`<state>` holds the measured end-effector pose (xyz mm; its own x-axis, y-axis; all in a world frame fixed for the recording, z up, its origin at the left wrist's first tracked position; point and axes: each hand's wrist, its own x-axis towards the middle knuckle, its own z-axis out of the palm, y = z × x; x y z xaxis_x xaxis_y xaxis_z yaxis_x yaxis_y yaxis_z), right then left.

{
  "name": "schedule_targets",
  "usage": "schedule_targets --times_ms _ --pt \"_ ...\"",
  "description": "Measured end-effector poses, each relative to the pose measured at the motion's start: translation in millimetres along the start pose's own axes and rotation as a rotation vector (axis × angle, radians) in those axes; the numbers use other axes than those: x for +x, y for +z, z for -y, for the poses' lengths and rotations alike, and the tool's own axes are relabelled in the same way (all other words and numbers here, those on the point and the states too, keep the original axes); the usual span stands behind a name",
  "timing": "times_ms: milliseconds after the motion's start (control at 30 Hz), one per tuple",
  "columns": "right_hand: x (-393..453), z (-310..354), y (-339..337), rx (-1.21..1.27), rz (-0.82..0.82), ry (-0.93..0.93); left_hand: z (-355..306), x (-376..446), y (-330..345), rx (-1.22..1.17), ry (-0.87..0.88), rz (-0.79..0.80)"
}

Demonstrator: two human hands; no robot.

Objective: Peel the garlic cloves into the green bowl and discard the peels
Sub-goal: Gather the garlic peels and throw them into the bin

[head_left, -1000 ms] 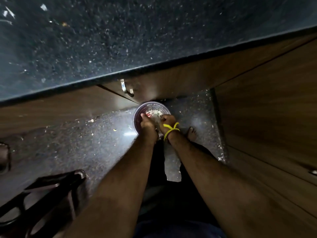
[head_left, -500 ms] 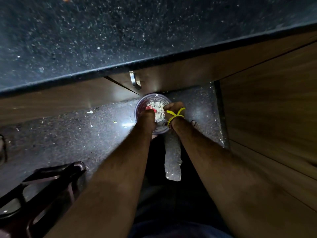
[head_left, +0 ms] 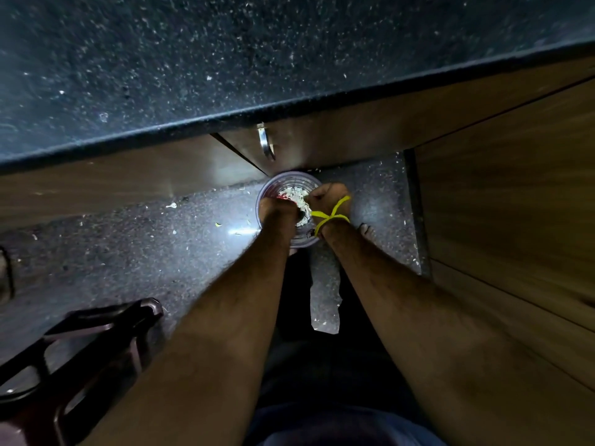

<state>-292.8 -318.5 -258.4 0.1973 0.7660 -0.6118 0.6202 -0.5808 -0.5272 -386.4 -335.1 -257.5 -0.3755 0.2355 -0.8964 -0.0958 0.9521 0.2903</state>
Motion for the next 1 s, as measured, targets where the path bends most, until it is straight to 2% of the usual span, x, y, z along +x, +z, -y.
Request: schedule_targets --times_ms 67,133,267,367,467,567,600,700,767,867,1000 --pt "-3 3 -4 -0.082 -0.025 -0.037 -5 -5 -3 0.055 0.033 -0.114" --pt "-9 8 -11 -0.051 0.006 -0.036 -9 -10 -2 0.159 0.077 -0.172" --pt "-17 17 -24 -0.076 0.014 -0.086 -20 -32 -4 0.046 0.095 -0.100" --pt "-26 23 -41 -0.037 0.038 -0.137 -25 -55 -1 0.051 0.152 -0.084" --pt "-36 24 -63 -0.022 -0.039 -0.201 -25 -65 3 -0.016 0.135 0.008" --pt "-52 28 -100 0.137 -0.104 -0.206 -26 -81 17 0.022 0.241 0.043" --pt "-56 31 -118 0.189 -0.141 -0.216 -37 -108 21 -0.009 0.280 0.040" --pt "-68 39 -186 0.290 -0.315 -0.320 -65 -158 53 -0.064 0.283 0.026" --pt "-72 44 -236 0.383 -0.434 -0.391 -82 -180 82 -0.152 0.311 0.102" --pt "-66 51 -311 0.539 -0.635 -0.475 -109 -226 130 -0.089 0.517 0.156" --pt "-39 46 -404 0.505 -0.830 -0.586 -157 -305 193 -0.095 0.932 0.207"
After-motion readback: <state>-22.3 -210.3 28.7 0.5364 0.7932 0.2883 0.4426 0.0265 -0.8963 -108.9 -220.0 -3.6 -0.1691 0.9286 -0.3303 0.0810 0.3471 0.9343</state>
